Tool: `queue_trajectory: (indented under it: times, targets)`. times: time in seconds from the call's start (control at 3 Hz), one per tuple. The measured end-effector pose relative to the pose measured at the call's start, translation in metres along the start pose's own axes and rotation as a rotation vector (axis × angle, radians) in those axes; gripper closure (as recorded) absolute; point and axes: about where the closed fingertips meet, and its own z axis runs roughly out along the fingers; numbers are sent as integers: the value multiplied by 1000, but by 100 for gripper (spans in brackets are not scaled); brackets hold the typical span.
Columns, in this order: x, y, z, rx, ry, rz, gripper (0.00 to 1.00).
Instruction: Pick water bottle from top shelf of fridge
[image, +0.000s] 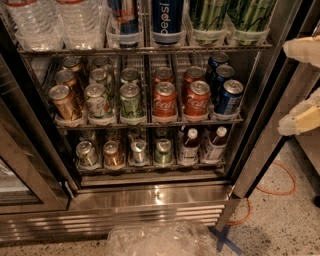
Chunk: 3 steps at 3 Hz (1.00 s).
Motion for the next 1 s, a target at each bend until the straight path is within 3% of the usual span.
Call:
queue_trajectory:
  times: [0.33, 0.67, 1.0]
  targets:
    - [-24, 7, 0, -18, -81, 7, 0]
    - [-30, 9, 5, -24, -95, -9, 0]
    - [-46, 7, 25, -34, -154, -25, 0]
